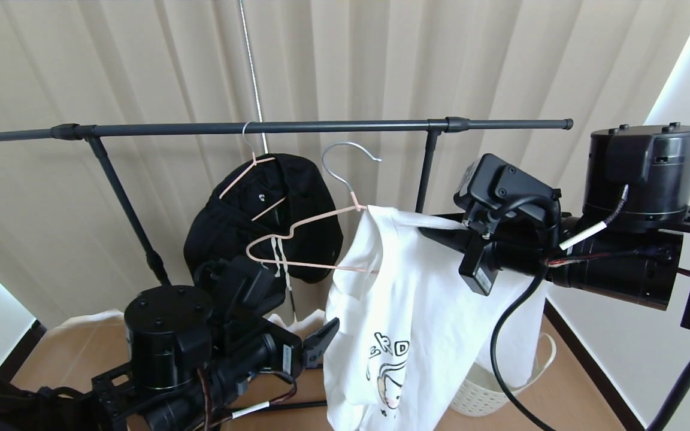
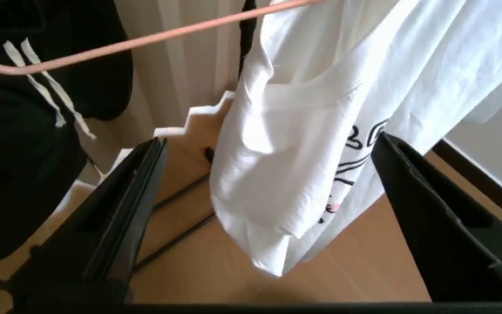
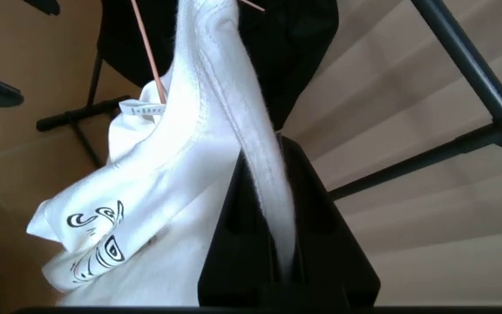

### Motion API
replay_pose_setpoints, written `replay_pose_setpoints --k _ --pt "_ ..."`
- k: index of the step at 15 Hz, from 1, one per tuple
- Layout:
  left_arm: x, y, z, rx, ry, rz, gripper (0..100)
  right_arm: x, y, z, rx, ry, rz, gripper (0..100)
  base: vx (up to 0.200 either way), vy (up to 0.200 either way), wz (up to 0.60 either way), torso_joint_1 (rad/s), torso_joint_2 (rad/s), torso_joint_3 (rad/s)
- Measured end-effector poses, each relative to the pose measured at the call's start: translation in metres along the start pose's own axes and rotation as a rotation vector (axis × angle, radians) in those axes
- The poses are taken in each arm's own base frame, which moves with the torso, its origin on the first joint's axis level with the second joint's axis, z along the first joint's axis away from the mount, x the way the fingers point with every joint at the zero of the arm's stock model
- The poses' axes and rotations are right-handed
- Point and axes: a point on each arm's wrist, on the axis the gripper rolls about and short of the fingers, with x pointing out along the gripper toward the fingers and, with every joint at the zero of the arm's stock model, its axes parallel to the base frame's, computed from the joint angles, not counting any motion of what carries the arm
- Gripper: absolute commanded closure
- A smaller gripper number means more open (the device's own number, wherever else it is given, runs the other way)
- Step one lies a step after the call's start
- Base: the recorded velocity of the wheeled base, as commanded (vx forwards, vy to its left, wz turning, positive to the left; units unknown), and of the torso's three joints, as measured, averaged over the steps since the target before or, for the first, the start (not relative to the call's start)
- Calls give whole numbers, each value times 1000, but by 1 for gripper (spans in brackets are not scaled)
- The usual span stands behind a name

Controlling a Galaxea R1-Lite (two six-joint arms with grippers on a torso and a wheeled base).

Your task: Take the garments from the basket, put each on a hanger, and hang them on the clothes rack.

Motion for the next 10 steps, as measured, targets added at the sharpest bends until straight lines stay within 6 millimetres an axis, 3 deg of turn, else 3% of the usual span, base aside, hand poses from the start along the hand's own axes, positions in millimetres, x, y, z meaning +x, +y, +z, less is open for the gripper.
replay_pose_setpoints --k 2,10 --pt "8 -3 -1 -30 1 33 0 0 4 6 70 -40 -7 100 0 0 0 0 0 0" --pt "34 -8 0 -108 -30 173 0 -2 10 10 86 -102 -16 100 0 0 0 0 0 0"
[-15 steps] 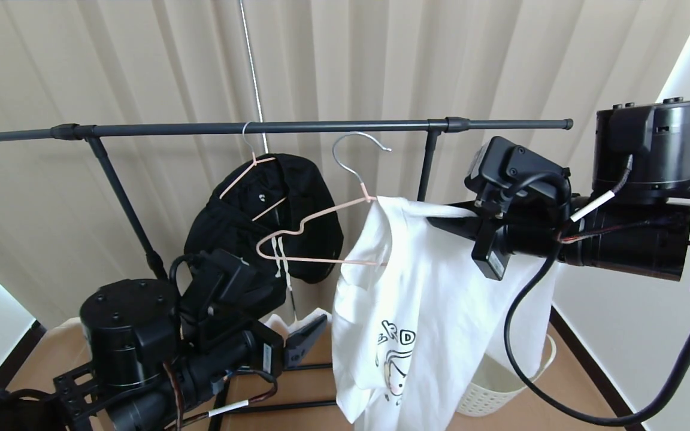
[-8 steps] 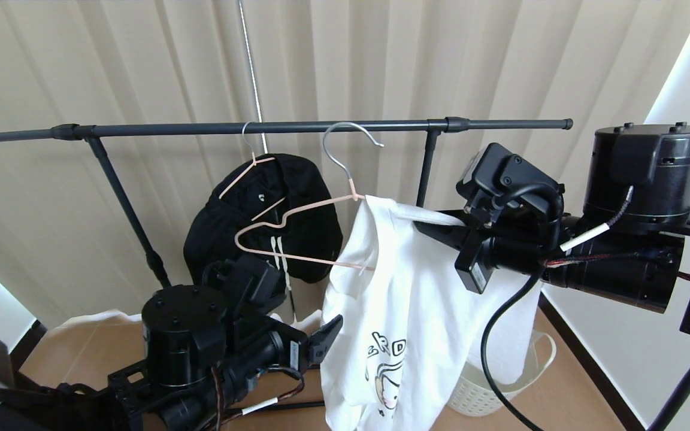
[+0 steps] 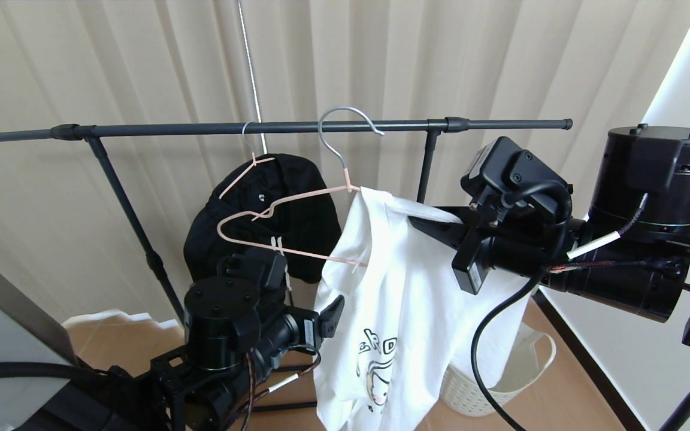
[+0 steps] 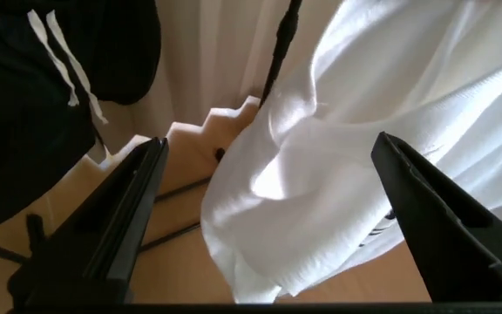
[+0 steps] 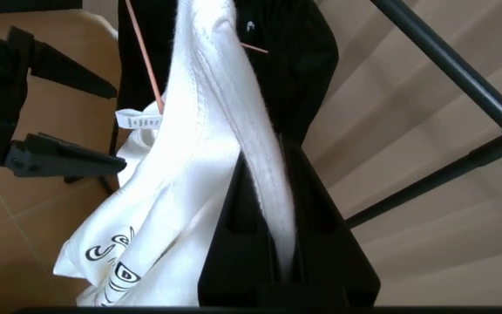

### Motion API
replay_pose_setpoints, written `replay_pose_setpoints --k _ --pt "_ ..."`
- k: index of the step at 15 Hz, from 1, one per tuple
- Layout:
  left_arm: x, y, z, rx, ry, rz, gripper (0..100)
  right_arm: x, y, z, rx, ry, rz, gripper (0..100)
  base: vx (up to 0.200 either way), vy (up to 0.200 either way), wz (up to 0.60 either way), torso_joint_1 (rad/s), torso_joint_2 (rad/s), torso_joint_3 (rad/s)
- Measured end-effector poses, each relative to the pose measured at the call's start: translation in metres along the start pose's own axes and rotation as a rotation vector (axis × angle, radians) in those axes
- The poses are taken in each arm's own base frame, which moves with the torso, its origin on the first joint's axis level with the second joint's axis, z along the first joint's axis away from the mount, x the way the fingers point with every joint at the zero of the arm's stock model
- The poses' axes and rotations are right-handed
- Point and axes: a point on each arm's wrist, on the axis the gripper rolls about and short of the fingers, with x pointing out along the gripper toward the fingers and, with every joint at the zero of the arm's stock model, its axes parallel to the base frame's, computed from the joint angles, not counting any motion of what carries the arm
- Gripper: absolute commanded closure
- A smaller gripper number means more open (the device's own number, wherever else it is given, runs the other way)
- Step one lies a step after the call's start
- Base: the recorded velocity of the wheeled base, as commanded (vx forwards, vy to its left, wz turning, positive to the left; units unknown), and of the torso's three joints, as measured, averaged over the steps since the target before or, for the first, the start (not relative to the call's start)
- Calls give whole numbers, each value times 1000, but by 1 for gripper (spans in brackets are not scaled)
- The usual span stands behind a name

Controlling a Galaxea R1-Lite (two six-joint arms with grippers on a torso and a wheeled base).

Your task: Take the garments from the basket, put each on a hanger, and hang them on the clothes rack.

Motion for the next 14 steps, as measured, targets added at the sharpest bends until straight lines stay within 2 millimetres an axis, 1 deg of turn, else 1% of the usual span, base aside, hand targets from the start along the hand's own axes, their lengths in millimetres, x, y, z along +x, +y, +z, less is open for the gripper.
replay_pose_setpoints --k 7,10,13,14 --pt "18 -3 4 -46 -66 144 0 -5 4 2 -3 -7 12 100 0 0 0 0 0 0" --pt "25 -2 -1 -42 -63 182 0 -7 4 3 -3 -13 9 100 0 0 0 0 0 0" --pt "30 2 -4 -17 -54 224 0 -9 3 5 -4 -19 3 100 0 0 0 0 0 0" --pt "33 7 -5 -14 -49 240 0 -10 2 5 -4 -21 1 100 0 0 0 0 0 0"
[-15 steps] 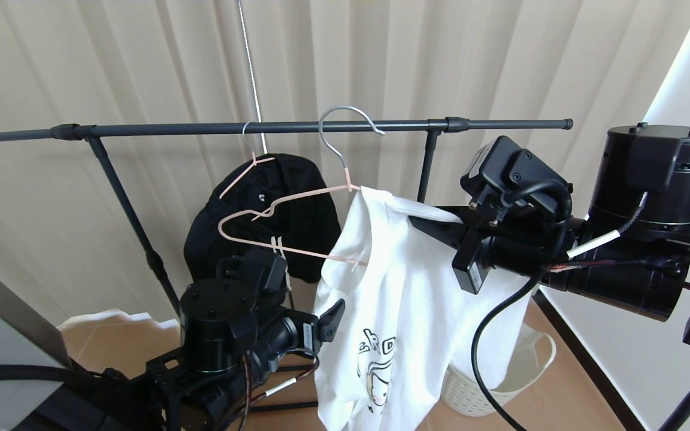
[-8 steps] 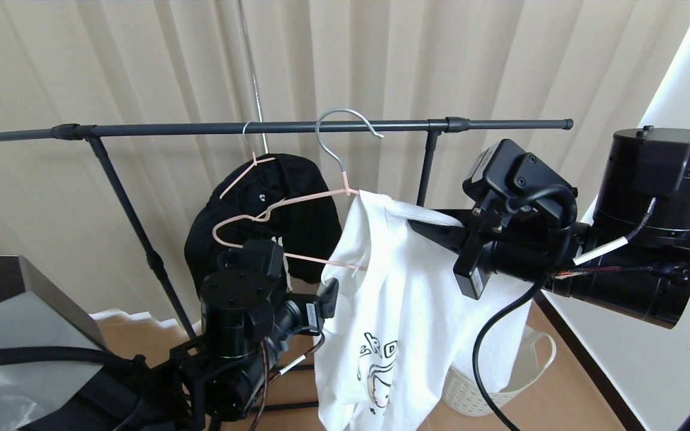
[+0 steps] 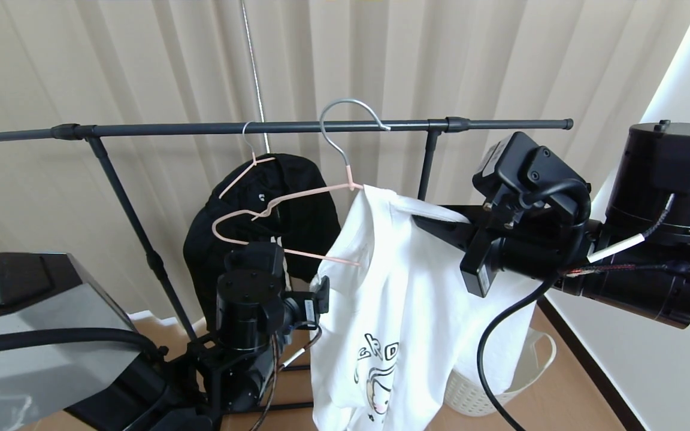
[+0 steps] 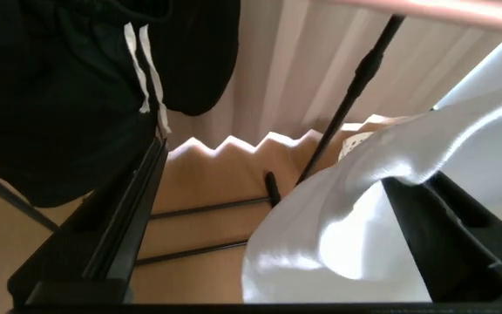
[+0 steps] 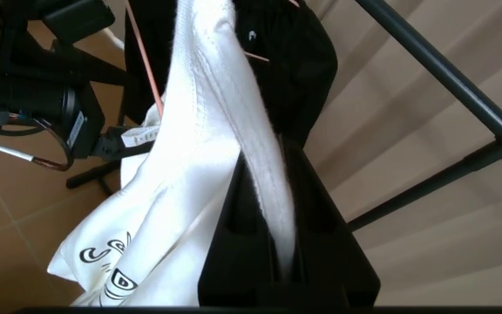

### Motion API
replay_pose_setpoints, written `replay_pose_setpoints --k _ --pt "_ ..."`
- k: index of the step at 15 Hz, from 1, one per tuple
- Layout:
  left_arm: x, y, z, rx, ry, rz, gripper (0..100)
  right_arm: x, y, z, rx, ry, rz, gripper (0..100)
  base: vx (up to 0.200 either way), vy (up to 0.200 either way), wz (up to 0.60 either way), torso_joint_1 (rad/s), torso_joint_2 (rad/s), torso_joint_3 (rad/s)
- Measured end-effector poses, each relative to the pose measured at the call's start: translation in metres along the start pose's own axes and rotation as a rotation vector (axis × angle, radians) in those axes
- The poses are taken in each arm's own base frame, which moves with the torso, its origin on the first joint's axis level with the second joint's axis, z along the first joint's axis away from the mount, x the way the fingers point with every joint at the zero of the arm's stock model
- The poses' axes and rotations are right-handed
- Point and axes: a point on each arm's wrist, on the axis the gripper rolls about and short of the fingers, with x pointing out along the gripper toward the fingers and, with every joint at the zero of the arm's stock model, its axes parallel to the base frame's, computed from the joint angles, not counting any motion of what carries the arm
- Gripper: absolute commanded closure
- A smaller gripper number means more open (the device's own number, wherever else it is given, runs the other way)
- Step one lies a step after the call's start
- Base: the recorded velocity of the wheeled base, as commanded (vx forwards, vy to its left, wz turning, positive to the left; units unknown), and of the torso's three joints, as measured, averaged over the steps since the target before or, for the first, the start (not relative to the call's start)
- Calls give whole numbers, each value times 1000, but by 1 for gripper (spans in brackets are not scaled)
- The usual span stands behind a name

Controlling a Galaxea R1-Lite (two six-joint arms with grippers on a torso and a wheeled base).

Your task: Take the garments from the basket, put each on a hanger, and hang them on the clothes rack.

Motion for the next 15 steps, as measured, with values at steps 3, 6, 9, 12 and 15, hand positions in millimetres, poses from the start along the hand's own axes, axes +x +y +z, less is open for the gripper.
replay_pose_setpoints --k 3,6,9,12,15 --pt "11 7 -2 -3 2 34 0 -3 -1 2 -1 -7 -5 100 0 0 0 0 0 0" --pt "15 8 -7 4 15 41 0 -4 -1 3 -1 -12 -7 100 0 0 0 0 0 0" --pt "18 6 -13 11 26 40 0 -4 -1 3 -1 -13 -7 100 0 0 0 0 0 0" --pt "20 6 -17 16 33 43 100 -4 -3 3 -1 -12 -10 100 0 0 0 0 0 0" --pt "20 7 -16 21 31 44 100 -4 -8 -1 3 2 -30 100 0 0 0 0 0 0"
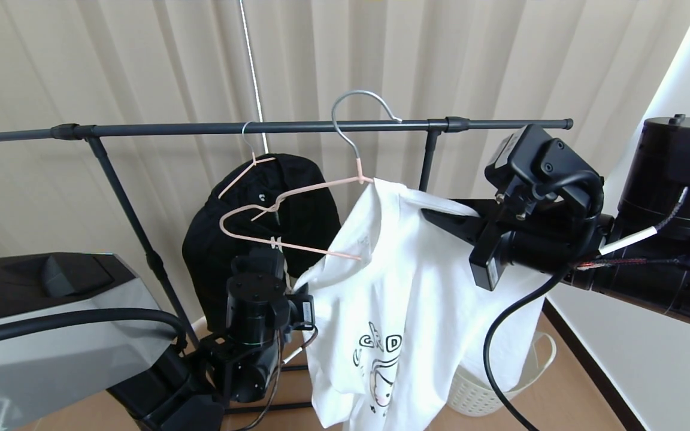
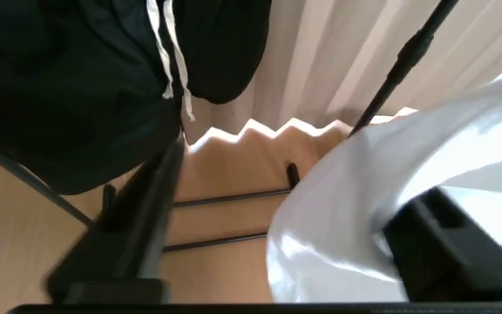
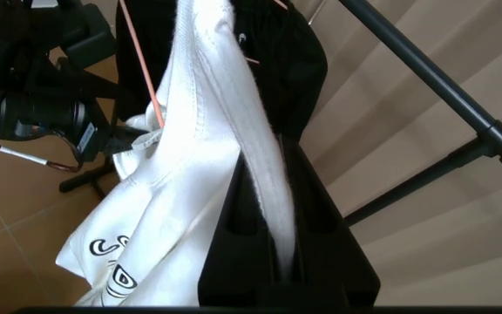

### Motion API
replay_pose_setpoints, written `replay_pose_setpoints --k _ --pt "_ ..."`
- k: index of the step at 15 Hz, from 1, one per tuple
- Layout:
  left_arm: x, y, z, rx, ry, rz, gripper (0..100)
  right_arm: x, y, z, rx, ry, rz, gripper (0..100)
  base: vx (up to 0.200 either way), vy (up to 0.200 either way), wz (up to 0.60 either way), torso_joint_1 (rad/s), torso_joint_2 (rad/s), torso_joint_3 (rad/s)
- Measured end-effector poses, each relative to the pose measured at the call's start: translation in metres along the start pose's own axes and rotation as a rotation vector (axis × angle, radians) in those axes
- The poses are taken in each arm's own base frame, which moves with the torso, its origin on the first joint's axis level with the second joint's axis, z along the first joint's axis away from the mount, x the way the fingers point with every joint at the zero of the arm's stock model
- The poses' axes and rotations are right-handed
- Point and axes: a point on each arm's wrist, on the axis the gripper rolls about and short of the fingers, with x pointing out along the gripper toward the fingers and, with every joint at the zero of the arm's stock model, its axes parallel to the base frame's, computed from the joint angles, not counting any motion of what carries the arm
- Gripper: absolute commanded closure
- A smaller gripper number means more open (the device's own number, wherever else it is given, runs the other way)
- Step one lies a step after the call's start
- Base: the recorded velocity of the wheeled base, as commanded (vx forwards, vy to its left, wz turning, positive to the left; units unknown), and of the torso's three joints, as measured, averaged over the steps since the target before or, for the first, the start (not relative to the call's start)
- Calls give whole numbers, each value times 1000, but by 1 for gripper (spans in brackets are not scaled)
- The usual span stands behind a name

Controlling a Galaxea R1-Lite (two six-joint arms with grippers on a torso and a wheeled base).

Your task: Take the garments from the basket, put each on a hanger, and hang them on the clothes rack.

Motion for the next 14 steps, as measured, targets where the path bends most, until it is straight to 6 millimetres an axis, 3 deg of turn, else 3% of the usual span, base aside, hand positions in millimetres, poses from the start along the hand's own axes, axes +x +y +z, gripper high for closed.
replay_pose_setpoints --k 7,14 --pt "-10 7 21 -4 -53 4 100 3 -9 -12 33 38 -22 100 0 0 0 0 0 0" --pt "-6 21 31 -4 -77 47 100 1 -6 -30 67 96 -13 100 0 0 0 0 0 0"
